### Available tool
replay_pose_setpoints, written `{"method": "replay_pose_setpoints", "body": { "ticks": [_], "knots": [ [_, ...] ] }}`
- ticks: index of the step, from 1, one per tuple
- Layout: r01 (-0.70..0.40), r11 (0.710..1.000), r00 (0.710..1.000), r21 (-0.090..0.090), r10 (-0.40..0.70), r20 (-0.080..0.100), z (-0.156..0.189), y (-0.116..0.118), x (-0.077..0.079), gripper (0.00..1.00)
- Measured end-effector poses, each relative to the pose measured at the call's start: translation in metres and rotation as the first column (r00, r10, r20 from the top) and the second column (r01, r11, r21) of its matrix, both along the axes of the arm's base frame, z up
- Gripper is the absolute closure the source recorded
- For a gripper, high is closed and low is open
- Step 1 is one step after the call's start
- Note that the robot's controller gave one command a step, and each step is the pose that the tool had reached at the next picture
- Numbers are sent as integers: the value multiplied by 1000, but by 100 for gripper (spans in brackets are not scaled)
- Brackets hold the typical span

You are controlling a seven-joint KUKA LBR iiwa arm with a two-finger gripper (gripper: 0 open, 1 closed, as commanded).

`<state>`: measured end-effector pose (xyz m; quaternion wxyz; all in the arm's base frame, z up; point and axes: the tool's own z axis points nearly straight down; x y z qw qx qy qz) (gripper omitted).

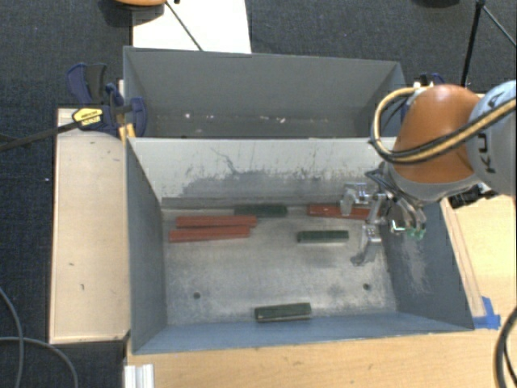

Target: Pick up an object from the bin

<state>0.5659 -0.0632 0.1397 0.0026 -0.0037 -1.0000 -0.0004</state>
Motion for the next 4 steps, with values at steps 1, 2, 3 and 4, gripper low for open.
{"method": "replay_pose_setpoints", "body": {
  "ticks": [1,2,3,4],
  "knots": [
    [0,1000,1000,0,0,2,2,0,0,0],
    [-75,997,997,-1,75,6,15,-5,-1,0],
    [-157,988,987,-4,157,17,-25,22,10,0],
    [-95,995,995,-1,95,8,-69,19,19,100]
  ]
}}
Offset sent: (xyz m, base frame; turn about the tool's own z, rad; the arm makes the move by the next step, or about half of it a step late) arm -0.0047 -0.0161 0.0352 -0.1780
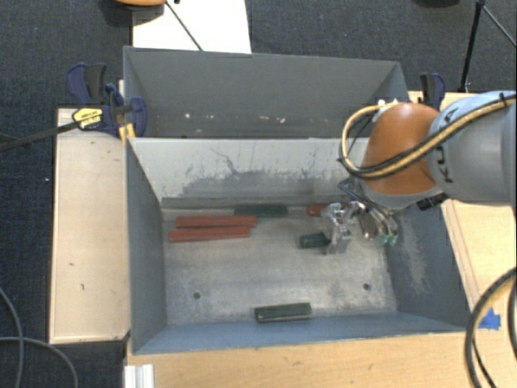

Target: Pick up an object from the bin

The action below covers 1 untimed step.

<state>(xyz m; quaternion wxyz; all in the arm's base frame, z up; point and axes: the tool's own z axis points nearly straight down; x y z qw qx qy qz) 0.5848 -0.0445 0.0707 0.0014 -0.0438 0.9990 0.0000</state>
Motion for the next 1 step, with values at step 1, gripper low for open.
{"method": "replay_pose_setpoints", "body": {
  "ticks": [1],
  "knots": [
    [-1,1000,1000,0,1,0,0,0,0,100]
  ]
}}
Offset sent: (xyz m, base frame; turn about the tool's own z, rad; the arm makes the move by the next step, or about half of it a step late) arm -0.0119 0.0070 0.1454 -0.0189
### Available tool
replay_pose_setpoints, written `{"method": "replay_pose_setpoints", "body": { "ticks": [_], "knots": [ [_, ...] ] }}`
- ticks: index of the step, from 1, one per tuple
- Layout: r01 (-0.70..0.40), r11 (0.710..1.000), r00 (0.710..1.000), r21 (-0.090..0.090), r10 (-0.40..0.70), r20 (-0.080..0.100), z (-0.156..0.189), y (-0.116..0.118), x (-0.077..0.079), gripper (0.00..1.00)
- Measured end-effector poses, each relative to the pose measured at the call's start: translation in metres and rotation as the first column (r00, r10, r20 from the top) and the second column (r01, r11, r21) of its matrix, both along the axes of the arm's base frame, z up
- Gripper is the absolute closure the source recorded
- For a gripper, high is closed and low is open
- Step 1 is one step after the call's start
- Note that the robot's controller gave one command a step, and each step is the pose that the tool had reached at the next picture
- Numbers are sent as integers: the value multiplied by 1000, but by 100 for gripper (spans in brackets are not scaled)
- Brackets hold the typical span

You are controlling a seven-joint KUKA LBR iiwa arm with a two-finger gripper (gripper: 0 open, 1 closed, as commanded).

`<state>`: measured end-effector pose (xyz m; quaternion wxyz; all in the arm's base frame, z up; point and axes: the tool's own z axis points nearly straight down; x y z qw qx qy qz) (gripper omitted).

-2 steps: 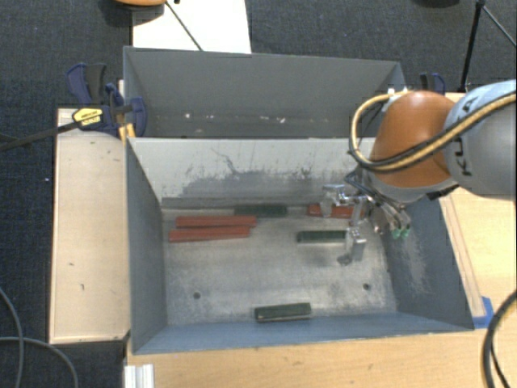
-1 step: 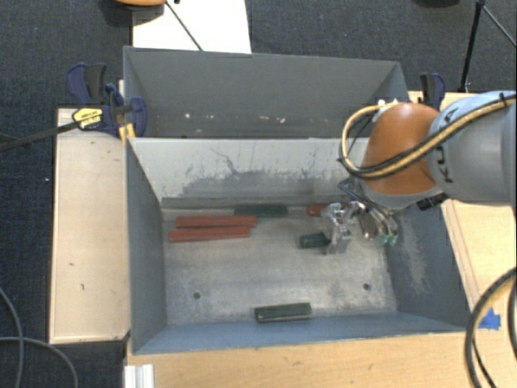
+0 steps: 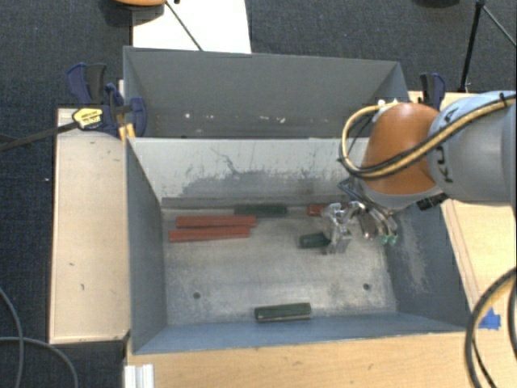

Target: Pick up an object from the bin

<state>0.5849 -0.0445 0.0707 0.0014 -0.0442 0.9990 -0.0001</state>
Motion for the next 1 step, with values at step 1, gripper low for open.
{"method": "replay_pose_setpoints", "body": {
  "ticks": [1],
  "knots": [
    [-15,1000,1000,0,15,1,147,7,-11,100]
  ]
}}
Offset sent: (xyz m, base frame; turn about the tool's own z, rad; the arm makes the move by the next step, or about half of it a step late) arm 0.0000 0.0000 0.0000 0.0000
